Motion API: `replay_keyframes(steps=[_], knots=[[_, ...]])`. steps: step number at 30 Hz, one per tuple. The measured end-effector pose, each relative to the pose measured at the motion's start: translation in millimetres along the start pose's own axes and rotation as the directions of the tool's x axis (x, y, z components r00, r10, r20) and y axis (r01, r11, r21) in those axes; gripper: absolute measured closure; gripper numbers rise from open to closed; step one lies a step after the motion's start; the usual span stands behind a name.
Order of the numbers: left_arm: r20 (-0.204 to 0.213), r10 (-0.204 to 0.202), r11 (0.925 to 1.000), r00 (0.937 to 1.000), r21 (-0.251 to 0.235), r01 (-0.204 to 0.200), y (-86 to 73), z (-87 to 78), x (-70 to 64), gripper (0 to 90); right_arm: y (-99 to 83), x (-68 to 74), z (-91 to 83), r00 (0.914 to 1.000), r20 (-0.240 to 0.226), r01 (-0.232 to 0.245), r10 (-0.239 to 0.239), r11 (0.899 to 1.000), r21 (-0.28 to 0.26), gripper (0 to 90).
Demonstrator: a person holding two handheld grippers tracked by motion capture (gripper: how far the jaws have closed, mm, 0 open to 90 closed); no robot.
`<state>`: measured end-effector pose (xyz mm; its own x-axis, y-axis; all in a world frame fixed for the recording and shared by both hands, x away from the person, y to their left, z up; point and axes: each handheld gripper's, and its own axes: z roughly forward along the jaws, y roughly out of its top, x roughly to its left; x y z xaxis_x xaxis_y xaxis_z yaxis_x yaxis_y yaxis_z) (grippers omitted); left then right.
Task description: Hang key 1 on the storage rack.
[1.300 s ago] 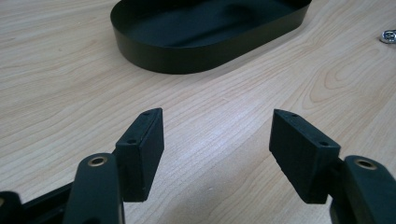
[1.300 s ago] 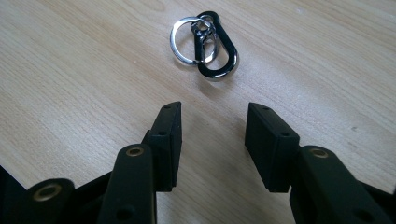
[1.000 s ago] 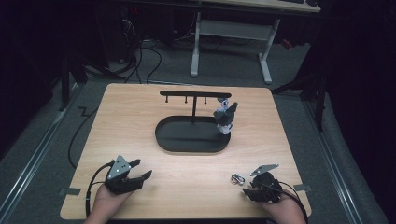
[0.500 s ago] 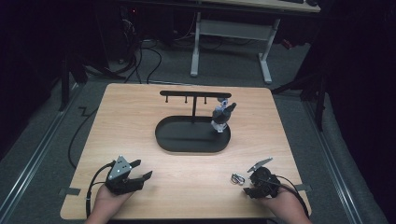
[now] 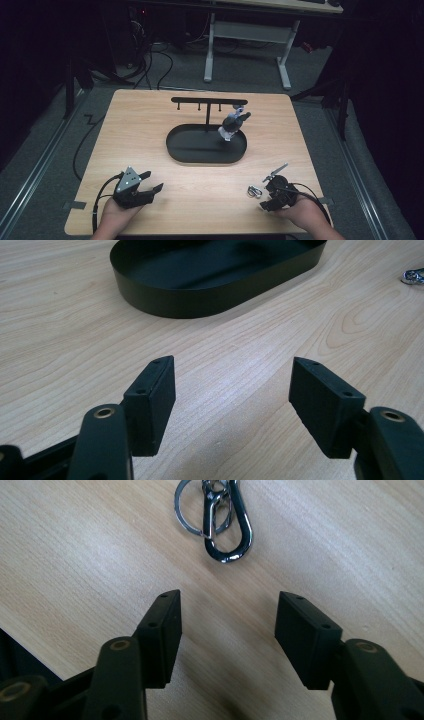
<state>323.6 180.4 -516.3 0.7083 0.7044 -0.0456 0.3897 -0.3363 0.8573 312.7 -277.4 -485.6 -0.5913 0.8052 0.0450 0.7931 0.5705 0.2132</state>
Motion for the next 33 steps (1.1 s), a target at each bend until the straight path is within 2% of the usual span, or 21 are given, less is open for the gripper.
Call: replay_keyframes(steps=[5, 6, 7, 9, 11, 16, 22, 28, 29, 33], knots=[[0.001, 0.001, 1.0000, 1.0000, 0.001, -0.001, 0.4, -0.6, 0.4, 35.8, 7.6, 1.8, 0.7, 0.9999, 0.007, 0.016, -0.016, 1.000, 0.011, 46.7], [0.001, 0.002, 1.0000, 1.0000, 0.000, -0.002, 0.5, -0.7, 0.5, 35.8, 10.8, 3.1, 0.5, 0.9999, -0.001, -0.010, 0.010, 1.000, 0.020, 49.3], [0.001, 0.002, 1.0000, 1.0000, 0.000, -0.002, 0.5, -0.7, 0.5, 35.8, 10.8, 3.1, 0.5, 0.9999, -0.001, -0.010, 0.010, 1.000, 0.020, 49.3], [-0.001, 0.003, 1.0000, 1.0000, 0.003, -0.003, 0.4, -0.4, 0.9, 35.8, 15.8, 1.0, 2.4, 0.9999, -0.005, 0.016, -0.016, 1.000, 0.012, 52.6], [0.000, 0.002, 1.0000, 1.0000, 0.001, -0.002, 0.3, -0.2, 0.9, 35.8, 17.3, 0.6, 2.8, 0.9999, -0.005, 0.016, -0.016, 1.000, 0.015, 52.6], [-0.002, 0.007, 1.0000, 1.0000, 0.001, -0.007, 0.1, -0.1, 0.6, 35.8, 26.9, -3.1, 3.9, 0.9993, -0.039, 0.003, -0.002, 1.000, 0.016, 55.9], [-0.004, 0.007, 1.0000, 1.0000, 0.001, -0.007, 0.2, -0.6, 1.4, 35.9, 35.3, -6.6, 6.5, 0.9989, -0.046, -0.005, 0.006, 1.000, 0.026, 59.5], [-0.003, 0.006, 1.0000, 1.0000, 0.000, -0.006, 0.2, -1.1, 1.7, 35.8, 36.7, -5.0, 10.5, 0.9988, -0.048, -0.002, 0.004, 0.999, 0.040, 64.8], [-0.003, 0.006, 1.0000, 1.0000, 0.000, -0.006, 0.2, -1.1, 1.7, 35.8, 37.3, -5.7, 10.8, 0.9987, -0.047, 0.023, -0.021, 0.999, 0.039, 67.2], [-0.003, 0.005, 1.0000, 1.0000, -0.002, -0.005, 0.5, -1.2, 1.4, 35.9, 38.0, -4.2, 10.7, 0.9988, -0.044, 0.025, -0.023, 0.999, 0.047, 68.1]])
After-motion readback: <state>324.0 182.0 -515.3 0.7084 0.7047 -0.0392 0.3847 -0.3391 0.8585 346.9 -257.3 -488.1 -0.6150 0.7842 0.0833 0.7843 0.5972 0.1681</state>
